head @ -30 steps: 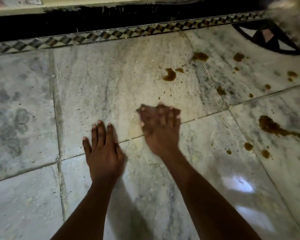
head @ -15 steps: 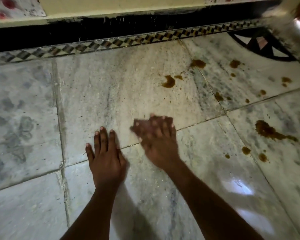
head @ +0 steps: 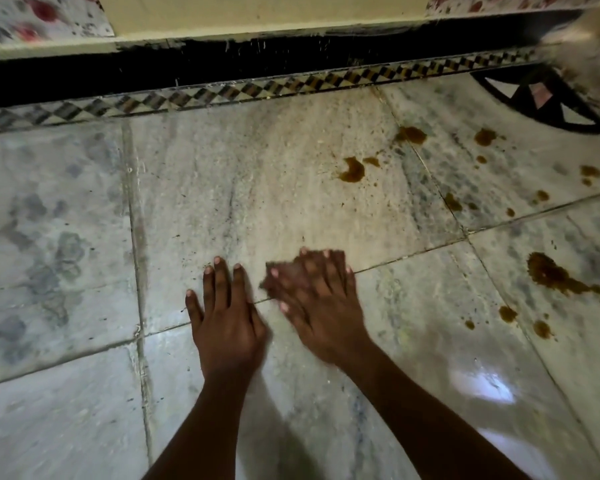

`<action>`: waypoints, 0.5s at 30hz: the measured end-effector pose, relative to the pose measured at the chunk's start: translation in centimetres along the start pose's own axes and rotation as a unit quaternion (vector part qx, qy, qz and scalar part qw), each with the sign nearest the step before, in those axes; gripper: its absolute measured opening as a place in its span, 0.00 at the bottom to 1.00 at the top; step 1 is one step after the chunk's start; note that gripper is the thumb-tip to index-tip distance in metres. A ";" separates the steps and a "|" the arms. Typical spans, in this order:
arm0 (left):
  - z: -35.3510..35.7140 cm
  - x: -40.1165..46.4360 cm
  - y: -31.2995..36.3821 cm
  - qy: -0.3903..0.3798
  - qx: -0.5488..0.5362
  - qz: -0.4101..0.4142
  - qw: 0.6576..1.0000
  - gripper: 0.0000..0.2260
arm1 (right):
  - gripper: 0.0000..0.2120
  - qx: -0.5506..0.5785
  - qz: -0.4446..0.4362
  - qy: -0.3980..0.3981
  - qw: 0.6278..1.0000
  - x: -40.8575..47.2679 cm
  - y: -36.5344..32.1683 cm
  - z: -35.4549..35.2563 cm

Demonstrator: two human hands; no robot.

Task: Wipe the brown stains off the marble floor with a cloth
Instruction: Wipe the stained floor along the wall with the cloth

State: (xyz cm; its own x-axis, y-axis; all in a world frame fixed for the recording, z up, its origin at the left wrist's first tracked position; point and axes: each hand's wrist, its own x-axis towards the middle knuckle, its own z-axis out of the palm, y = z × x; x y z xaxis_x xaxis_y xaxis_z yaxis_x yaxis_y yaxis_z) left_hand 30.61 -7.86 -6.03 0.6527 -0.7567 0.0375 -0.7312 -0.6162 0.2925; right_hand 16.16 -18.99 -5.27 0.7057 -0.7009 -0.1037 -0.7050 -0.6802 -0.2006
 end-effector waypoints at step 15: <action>-0.4 0.0 0.2 0.004 -0.006 0.000 1.000 0.31 | 0.30 -0.004 -0.059 -0.022 0.998 -1.3 0.7 -0.3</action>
State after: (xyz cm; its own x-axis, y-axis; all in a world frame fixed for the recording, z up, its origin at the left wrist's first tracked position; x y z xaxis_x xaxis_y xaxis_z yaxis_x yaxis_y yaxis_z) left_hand 30.51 -7.86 -5.62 0.6549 -0.7543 0.0459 -0.7283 -0.6138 0.3045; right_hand 14.69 -18.64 -4.99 0.7864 -0.6057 -0.1215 -0.6169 -0.7596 -0.2061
